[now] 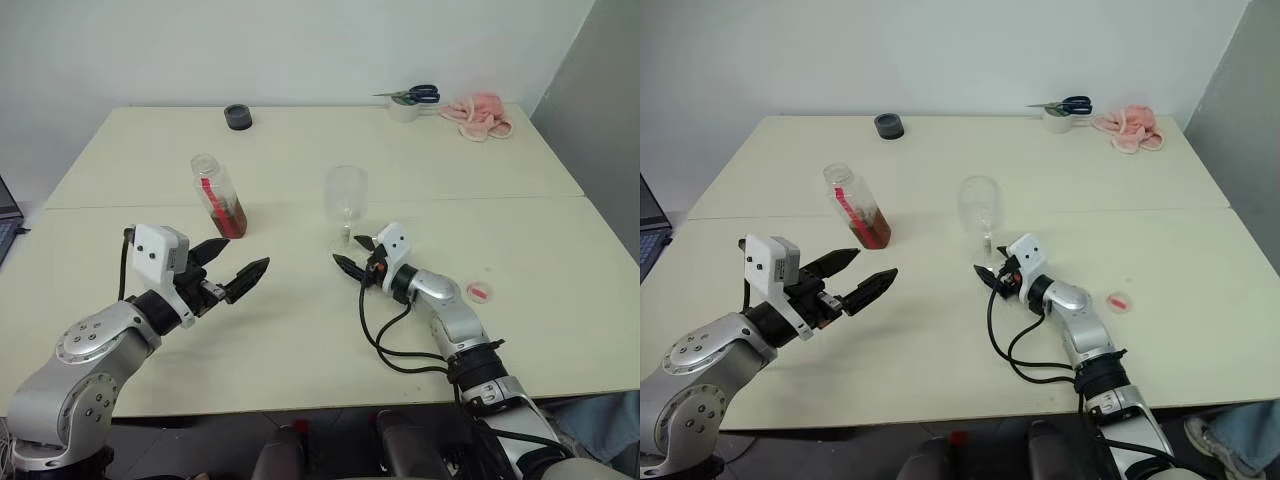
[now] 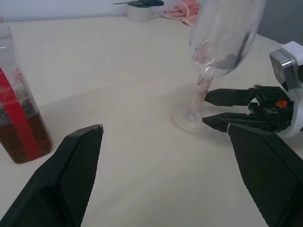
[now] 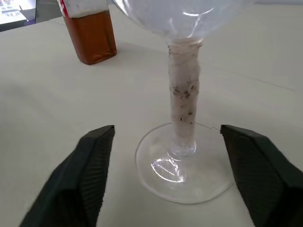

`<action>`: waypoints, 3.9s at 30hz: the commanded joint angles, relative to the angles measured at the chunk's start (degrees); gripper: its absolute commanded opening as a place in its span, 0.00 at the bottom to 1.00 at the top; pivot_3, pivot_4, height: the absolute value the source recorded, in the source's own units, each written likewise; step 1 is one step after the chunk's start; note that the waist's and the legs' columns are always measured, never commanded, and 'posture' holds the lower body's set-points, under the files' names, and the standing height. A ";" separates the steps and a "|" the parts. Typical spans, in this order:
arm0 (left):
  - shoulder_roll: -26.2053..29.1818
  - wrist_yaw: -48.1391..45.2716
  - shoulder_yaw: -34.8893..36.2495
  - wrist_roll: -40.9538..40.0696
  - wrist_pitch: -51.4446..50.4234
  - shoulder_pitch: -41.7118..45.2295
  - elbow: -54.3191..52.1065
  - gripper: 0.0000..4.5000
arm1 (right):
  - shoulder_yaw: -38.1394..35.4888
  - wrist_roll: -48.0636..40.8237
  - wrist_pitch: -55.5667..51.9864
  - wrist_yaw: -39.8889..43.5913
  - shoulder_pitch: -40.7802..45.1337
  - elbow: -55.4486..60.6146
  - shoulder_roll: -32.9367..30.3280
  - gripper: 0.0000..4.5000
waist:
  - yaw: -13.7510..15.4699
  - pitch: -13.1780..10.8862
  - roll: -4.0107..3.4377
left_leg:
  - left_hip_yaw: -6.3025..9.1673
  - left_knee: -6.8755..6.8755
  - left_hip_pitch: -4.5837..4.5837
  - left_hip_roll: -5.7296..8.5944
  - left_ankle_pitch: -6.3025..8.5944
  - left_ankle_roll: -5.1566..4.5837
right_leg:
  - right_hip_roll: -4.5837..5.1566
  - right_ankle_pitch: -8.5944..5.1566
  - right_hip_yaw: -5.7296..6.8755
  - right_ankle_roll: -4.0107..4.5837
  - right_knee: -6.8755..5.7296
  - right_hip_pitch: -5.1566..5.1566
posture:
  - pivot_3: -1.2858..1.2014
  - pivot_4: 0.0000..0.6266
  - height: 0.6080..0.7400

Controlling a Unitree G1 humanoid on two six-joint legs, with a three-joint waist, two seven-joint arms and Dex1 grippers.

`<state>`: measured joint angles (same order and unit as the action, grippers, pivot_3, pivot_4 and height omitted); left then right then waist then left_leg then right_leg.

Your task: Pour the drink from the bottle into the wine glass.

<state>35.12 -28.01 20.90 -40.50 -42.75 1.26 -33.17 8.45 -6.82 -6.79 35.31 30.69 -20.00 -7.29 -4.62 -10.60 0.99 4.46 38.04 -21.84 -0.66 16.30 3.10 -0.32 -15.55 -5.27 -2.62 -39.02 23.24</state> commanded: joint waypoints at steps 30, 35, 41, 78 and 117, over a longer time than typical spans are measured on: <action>-9.94 22.32 -8.43 27.42 10.00 25.36 22.56 1.00 | -6.42 -26.14 -45.81 18.16 28.03 31.48 -27.37 0.99 | 2.63 -0.05 0.09 | 0.11 0.05 -0.77 0.11 -0.12 -0.19 | 0.60 0.02 0.24 -0.02 0.16 0.47 | 0.52 0.24 1.00; -10.71 18.99 -9.39 26.34 11.66 27.22 26.04 1.00 | -6.16 -26.24 -45.17 18.10 27.93 31.52 -27.44 0.99 | 2.77 -0.05 0.09 | 0.11 0.05 -1.08 0.12 -0.19 -0.07 | 0.59 0.03 0.32 -0.01 0.04 0.84 | 0.52 0.24 1.00; -11.42 16.76 -9.18 26.46 13.75 27.81 28.32 1.00 | -5.73 -26.04 -45.05 17.73 27.12 32.69 -27.84 0.99 | 2.75 -0.05 0.09 | 0.10 0.04 -1.06 0.12 -0.20 -0.06 | 0.57 0.03 0.32 -0.01 0.03 0.84 | 0.52 0.24 1.00; -5.93 4.90 -21.77 41.18 38.54 42.82 39.87 0.41 | -19.37 -24.29 -24.82 17.29 -8.20 40.39 -32.57 1.00 | 3.57 -0.04 0.21 | 0.06 0.07 -1.17 0.25 -0.23 -0.06 | 0.58 0.03 0.32 -0.02 0.03 0.85 | 0.52 0.24 1.00; -3.77 8.19 -37.39 70.09 75.70 59.85 65.11 0.41 | -16.12 -22.80 -20.44 5.55 -14.39 51.33 -28.80 1.00 | 2.86 -0.04 0.21 | 0.14 0.13 -1.00 0.46 -0.39 -0.24 | 0.38 0.11 0.29 -0.02 -0.07 0.68 | 0.52 0.24 1.00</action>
<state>31.19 -21.71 -17.18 29.42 31.93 58.88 32.47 -7.57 -29.41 -27.87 41.12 15.26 30.20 -35.75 -1.76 -10.64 1.20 4.60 38.17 -22.83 -0.21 15.91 2.86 0.06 -15.43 -4.99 -2.65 -39.10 23.92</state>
